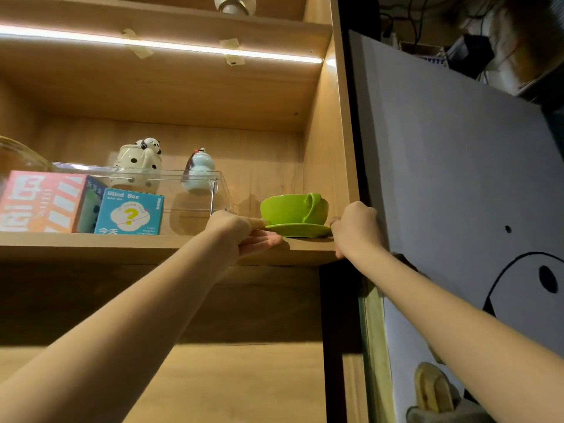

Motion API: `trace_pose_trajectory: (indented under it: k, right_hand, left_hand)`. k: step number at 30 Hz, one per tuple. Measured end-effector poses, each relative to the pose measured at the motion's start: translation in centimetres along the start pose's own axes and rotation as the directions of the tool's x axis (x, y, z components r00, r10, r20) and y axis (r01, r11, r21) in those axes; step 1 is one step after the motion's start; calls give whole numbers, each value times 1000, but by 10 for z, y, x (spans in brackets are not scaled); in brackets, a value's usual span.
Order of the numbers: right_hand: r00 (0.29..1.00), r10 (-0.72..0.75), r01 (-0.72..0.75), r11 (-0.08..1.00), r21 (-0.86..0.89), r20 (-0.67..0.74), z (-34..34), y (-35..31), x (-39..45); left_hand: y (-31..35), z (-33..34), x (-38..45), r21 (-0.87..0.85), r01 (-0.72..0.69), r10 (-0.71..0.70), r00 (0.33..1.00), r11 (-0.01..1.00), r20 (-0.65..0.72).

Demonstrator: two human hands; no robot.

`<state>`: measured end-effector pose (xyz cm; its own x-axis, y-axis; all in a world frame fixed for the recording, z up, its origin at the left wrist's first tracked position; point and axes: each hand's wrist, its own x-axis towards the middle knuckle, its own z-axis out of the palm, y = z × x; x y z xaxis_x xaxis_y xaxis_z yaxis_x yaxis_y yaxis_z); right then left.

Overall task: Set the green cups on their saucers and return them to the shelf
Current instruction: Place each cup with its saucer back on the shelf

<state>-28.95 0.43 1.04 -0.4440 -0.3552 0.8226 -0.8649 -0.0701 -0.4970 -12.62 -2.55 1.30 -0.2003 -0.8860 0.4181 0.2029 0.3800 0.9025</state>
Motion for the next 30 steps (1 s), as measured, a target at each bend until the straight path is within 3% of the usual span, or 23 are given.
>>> trace_pose_trajectory:
  k: [2,3,4,5,6,7,8,11,14,22,30]
  right_hand:
    - [1000,2,-4,994,107,23,-5,3,-3]
    - [1000,-22,19,988,154,21,-8,5,-8]
    - [997,-67,73,976,204,-35,-11,8,-14]
    - [986,-125,146,964,222,-106,-13,13,-22]
    - [967,-200,232,948,217,-158,-15,17,-33]
    - [946,-279,310,927,209,-166,-16,21,-46]
    - [925,-356,378,902,209,-134,-14,25,-58]
    - [870,-487,475,870,134,78,-2,37,-77]
    - [853,-503,506,862,15,140,11,48,-76]
    - [866,-479,493,865,-90,144,18,49,-62]
    - [896,-432,442,888,-130,100,24,43,-64]
  left_hand:
    - [-2,0,-10,-42,-90,88,995,995,-37]
    - [-6,-1,-15,-17,-209,207,974,978,-97]
    - [-12,-2,-20,95,-375,386,908,922,-161]
    - [-21,-4,-26,307,-537,603,776,786,-184]
    - [-32,-5,-32,498,-638,778,614,587,-132]
    - [-42,-7,-37,605,-678,866,499,417,-37]
    - [-51,-8,-40,659,-684,878,473,313,74]
    - [-74,-10,-30,764,-630,777,549,141,309]
    - [-84,-7,-19,827,-562,754,550,16,359]
    - [-92,-3,-10,880,-463,780,512,-101,359]
    - [-90,1,-9,884,-460,780,522,-82,345]
